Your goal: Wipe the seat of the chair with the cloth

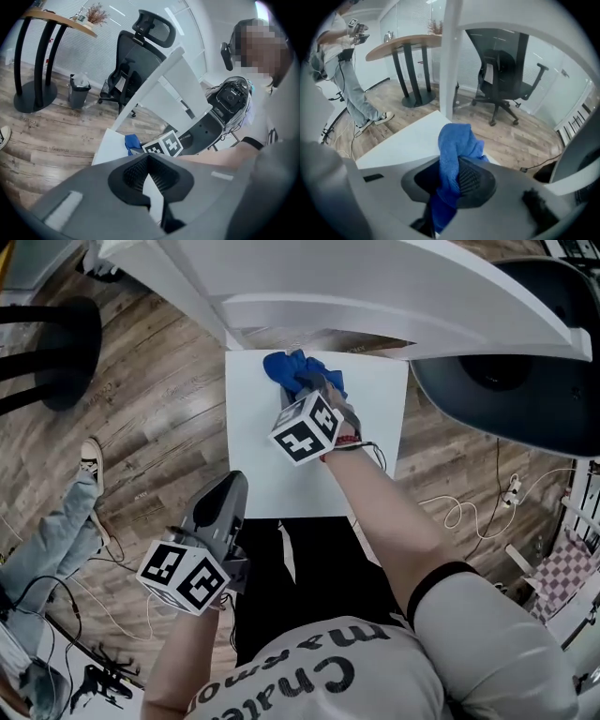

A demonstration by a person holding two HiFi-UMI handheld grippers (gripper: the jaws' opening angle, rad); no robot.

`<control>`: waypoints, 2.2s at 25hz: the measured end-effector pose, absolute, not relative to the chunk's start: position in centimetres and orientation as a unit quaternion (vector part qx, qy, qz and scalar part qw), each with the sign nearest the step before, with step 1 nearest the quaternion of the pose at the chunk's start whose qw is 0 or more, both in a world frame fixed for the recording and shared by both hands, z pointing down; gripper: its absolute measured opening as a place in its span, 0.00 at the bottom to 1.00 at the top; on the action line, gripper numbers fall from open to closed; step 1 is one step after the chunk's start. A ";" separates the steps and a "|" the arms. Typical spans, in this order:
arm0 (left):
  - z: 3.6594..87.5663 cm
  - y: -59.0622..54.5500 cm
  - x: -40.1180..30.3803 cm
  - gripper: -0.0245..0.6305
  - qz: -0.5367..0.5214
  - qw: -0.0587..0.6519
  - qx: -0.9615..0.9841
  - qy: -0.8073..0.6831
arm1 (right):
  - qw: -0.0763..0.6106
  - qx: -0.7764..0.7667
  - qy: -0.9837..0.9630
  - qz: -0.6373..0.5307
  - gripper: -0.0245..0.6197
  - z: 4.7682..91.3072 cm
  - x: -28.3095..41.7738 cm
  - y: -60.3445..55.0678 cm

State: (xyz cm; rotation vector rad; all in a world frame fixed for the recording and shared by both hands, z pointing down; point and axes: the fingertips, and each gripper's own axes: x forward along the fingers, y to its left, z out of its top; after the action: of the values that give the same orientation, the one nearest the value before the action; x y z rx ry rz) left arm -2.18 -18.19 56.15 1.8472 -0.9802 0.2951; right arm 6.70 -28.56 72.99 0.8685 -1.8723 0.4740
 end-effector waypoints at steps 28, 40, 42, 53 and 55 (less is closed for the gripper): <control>57.5 -16.1 -0.3 0.05 0.115 0.509 0.771 -0.364 | 0.370 0.497 -0.675 0.400 0.17 70.1 18.2 -25.1; 58.0 -10.4 -11.7 0.05 0.109 0.518 0.747 -0.402 | 0.223 0.355 -0.778 0.468 0.17 68.1 -7.6 -23.5; 58.3 -9.7 -13.5 0.05 0.109 0.520 0.743 -0.406 | 0.220 0.382 -0.765 0.471 0.17 69.2 -7.0 -23.3; 59.0 -7.2 -16.2 0.05 0.126 0.525 0.767 -0.347 | 0.368 0.476 -0.659 0.451 0.17 73.7 -2.6 -22.4; 58.9 -7.2 -16.2 0.05 0.135 0.516 0.777 -0.336 | 0.389 0.481 -0.646 0.447 0.17 73.8 -2.3 -22.5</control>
State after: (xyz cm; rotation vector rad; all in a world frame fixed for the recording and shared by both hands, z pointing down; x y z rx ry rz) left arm -16.15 -7.19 58.88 1.8656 -0.8063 0.3253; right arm -2.26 -22.49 73.81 1.2242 -1.6432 1.1355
